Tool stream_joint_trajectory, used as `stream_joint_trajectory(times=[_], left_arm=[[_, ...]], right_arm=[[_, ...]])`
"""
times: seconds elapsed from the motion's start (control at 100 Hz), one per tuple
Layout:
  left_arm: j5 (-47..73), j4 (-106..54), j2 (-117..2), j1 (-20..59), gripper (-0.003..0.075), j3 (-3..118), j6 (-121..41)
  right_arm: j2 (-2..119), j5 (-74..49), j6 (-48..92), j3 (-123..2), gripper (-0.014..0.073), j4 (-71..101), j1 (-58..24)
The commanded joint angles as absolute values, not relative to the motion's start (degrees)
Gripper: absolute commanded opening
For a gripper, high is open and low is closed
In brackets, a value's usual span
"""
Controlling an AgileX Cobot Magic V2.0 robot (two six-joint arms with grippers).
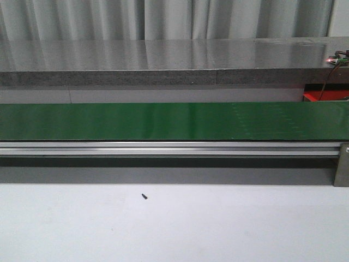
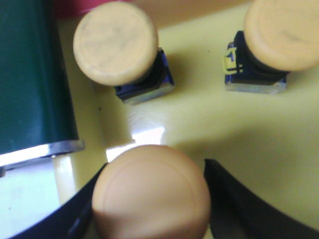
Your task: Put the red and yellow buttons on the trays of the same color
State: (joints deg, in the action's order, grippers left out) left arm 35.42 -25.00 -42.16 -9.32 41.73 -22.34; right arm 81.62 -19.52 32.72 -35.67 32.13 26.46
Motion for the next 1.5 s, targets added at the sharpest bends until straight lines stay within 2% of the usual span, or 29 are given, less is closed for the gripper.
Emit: stream_joint_trajectory(times=[0.0, 0.09, 0.26, 0.36, 0.65, 0.98, 1.05, 1.12, 1.34, 1.37, 1.49], left_arm=[[32.06, -26.45, -42.0, -8.9, -0.002, 43.34, -22.08], [32.06, -26.45, -42.0, -8.9, -0.002, 43.34, -22.08], [32.06, -26.45, -42.0, -8.9, -0.002, 43.34, -22.08], [32.06, -26.45, -42.0, -8.9, -0.002, 43.34, -22.08], [32.06, -26.45, -42.0, -8.9, -0.002, 43.34, -22.08], [31.96, -26.45, -42.0, -8.9, -0.002, 43.34, -22.08], [31.86, -26.45, -42.0, -8.9, -0.002, 43.34, -22.08], [31.86, -26.45, -42.0, -8.9, -0.002, 43.34, -22.08], [31.86, -26.45, -42.0, -8.9, -0.002, 43.34, -22.08], [31.86, -26.45, -42.0, -8.9, -0.002, 43.34, -22.08], [31.86, -26.45, -42.0, -8.9, -0.002, 43.34, -22.08]], right_arm=[[80.66, -17.43, 32.7, -36.8, 0.0141, 33.38, 26.74], [80.66, -17.38, 32.7, -36.8, 0.0181, 33.38, 26.74], [80.66, -17.44, 32.7, -36.8, 0.0475, 33.38, 26.68], [80.66, -17.38, 32.7, -36.8, 0.0561, 33.43, 26.68], [79.69, -19.69, 32.7, -37.44, 0.0559, 33.43, 26.68], [68.54, -22.75, 32.7, -37.8, 0.0556, 33.55, 24.71], [67.28, -23.06, 32.7, -37.8, 0.0524, 33.49, 22.35], [66.69, -23.61, 32.7, -37.8, 0.043, 33.56, 19.31], [63.39, -25.47, 32.7, -37.74, -0.0082, 33.25, 11.02], [62.7, -25.47, 32.7, -37.74, -0.013, 33.25, 10.09], [59.91, -25.47, 32.7, -37.74, -0.0113, 33.25, 7.35]])
